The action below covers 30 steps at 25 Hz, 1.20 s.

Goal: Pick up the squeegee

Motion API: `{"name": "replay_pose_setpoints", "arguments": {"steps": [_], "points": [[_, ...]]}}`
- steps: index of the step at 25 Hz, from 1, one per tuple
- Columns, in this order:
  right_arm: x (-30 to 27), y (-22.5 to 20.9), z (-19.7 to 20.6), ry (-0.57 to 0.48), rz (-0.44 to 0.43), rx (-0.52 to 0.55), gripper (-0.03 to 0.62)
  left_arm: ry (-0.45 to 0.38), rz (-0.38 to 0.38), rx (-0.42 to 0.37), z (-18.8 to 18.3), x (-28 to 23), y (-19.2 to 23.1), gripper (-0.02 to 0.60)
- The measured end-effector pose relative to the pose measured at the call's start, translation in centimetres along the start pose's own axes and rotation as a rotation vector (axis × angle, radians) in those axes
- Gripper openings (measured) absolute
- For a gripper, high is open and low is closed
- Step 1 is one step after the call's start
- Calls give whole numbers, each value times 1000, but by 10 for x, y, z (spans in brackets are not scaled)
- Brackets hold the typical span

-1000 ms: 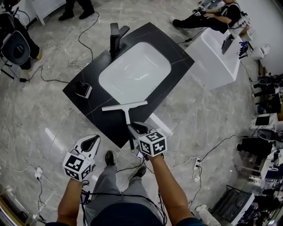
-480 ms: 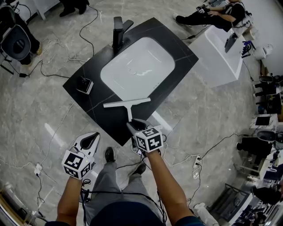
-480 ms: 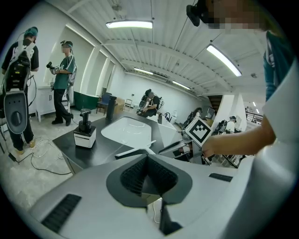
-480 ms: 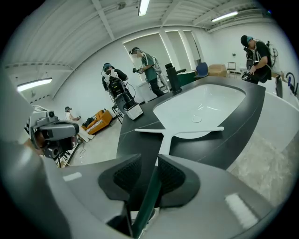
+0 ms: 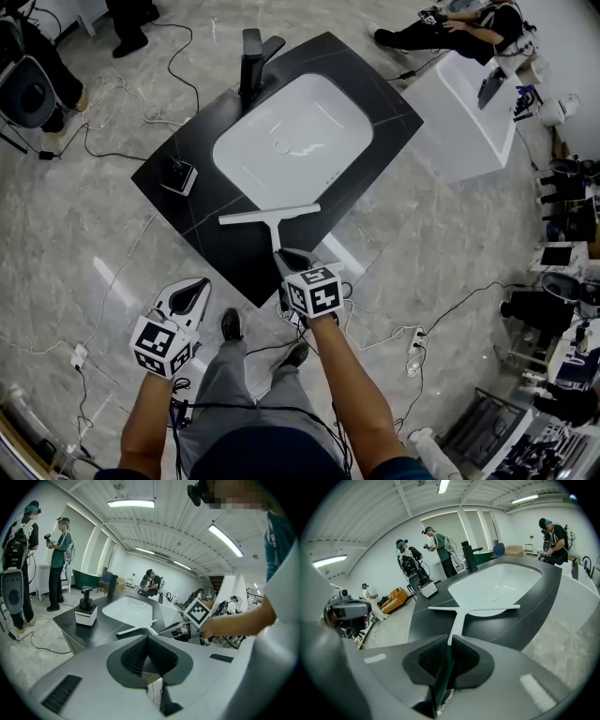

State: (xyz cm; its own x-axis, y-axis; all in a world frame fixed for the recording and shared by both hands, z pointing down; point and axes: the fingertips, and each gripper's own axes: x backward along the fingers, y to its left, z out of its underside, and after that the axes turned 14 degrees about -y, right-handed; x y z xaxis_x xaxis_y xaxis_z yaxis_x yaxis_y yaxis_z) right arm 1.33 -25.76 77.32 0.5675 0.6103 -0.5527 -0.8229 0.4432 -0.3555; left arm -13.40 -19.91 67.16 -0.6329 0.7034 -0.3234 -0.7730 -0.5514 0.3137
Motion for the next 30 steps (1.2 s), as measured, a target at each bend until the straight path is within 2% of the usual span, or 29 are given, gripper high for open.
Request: {"name": "replay_pose_setpoints", "arguments": {"steps": [13,25,30], "points": [[-1,4,0,-35,-3,-15,84,18,15,12,11,-6,-5,6],[-6,-4,2,-38,86,79,104,30,13,22,21,-5,-1,6],[-10,-6,6,-40,100,69,126,36,10,25,25,-4,2,6]]}}
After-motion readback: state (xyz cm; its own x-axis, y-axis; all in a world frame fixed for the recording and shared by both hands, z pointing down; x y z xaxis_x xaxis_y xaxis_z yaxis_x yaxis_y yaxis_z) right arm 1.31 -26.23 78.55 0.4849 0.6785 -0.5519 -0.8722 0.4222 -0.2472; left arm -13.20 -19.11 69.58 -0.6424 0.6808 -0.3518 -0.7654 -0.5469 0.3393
